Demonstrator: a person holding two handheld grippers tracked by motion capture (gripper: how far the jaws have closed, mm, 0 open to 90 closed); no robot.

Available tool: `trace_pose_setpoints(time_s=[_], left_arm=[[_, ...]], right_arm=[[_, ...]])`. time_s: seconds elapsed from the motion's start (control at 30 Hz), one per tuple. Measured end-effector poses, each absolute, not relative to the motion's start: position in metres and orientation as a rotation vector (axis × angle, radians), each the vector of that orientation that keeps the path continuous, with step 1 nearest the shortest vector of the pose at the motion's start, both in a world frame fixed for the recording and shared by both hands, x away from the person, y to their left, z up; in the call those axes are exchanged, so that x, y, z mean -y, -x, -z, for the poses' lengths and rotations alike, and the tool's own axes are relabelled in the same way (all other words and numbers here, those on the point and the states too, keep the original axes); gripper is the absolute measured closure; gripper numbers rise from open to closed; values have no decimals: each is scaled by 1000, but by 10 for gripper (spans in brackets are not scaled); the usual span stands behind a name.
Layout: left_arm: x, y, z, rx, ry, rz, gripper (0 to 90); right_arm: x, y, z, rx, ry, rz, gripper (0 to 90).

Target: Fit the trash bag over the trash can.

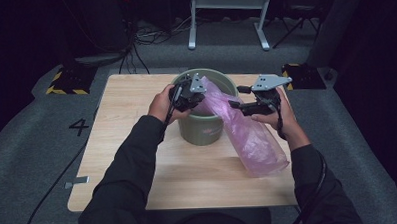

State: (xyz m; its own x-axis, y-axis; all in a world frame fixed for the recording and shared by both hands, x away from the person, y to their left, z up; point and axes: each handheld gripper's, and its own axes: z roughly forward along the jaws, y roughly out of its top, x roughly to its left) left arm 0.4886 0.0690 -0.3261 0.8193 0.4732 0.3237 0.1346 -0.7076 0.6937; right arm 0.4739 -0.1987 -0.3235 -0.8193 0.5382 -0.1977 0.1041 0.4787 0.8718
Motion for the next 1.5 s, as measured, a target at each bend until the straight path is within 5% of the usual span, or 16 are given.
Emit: trace_pose_setpoints(time_s=[0.47,0.53,0.57,0.67,0.87,1.07,1.1,1.17,1.27,1.5], left_arm=[[-70,-496,328,-477,-2326,-656,900],[-71,-498,329,-492,-2326,-657,900],[-71,-498,329,-492,-2326,-657,900],[-74,-500,328,-504,-2321,-646,900],[-79,-501,328,-524,-2292,-630,899],[-85,-502,327,-565,-2250,-672,693],[-90,-502,326,-597,-2218,-665,557],[-94,-502,325,-609,-2190,-654,526],[-103,-501,323,-658,-2134,-651,346],[-114,-489,314,-607,-2073,-628,289]], right_arm=[[238,-452,343,-2370,-573,-1309,289],[240,-456,354,-2405,-608,-1286,435],[240,-456,354,-2405,-608,-1286,435],[241,-461,362,-2434,-613,-1272,729],[241,-461,356,-2375,-600,-1278,894],[244,-468,341,-2250,-641,-1292,900],[242,-472,337,-2230,-646,-1274,900],[241,-474,334,-2223,-649,-1276,900],[237,-481,325,-2195,-655,-1259,900],[220,-497,317,-2191,-668,-1180,900]])
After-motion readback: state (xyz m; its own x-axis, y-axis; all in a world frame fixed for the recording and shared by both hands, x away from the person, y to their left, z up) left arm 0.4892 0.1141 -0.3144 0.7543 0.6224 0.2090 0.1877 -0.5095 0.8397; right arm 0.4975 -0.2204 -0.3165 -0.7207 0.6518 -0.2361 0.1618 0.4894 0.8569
